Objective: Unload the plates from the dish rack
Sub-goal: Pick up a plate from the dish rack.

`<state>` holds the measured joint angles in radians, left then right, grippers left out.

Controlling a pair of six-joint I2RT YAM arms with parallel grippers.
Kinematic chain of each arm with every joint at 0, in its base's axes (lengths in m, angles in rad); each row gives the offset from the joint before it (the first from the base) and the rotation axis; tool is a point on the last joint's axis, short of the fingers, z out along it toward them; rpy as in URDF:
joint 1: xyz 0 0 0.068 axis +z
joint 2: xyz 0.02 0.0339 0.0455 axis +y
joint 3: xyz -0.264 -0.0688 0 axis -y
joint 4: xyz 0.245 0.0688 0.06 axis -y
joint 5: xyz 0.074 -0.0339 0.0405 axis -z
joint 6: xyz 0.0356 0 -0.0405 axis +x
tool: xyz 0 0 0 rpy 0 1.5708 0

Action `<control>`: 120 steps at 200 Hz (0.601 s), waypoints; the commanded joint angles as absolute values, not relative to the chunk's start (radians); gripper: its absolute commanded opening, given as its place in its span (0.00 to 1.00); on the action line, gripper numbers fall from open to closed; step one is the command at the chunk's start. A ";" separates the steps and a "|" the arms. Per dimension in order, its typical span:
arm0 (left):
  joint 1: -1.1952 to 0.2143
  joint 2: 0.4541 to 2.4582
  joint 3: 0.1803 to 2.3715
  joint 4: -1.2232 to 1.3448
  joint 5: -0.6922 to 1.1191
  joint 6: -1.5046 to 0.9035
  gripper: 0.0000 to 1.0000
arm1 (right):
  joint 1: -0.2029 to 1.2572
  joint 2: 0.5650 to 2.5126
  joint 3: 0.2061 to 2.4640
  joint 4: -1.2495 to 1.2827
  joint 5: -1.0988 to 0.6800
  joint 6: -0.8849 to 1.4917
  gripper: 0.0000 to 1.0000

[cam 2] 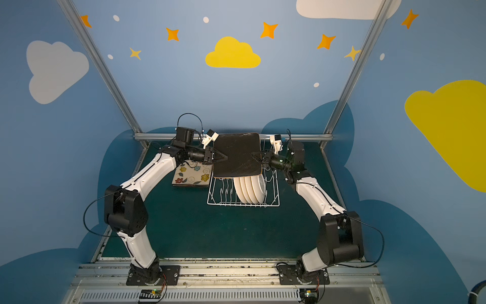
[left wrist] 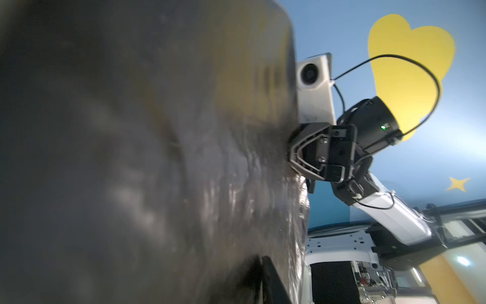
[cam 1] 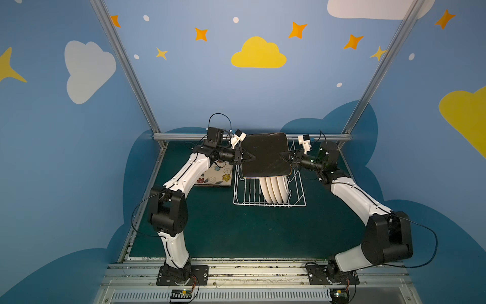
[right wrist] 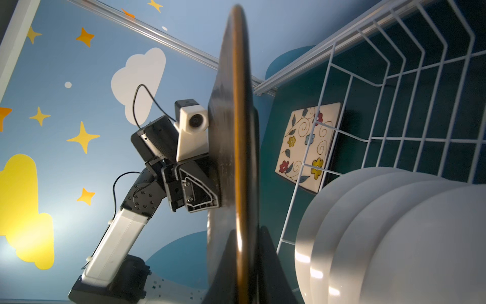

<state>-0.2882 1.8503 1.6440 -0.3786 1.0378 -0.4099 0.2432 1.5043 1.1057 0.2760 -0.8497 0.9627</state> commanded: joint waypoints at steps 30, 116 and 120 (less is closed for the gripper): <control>-0.286 1.844 1.637 -0.244 1.071 -0.520 0.04 | 0.252 1.510 1.136 0.347 -0.880 0.954 0.00; -0.234 1.815 1.610 -0.108 1.061 -0.654 0.03 | 0.242 1.507 1.177 0.174 -0.853 0.922 0.20; -0.233 1.814 1.614 -0.111 1.060 -0.653 0.03 | 0.241 1.505 1.179 0.170 -0.849 0.919 0.23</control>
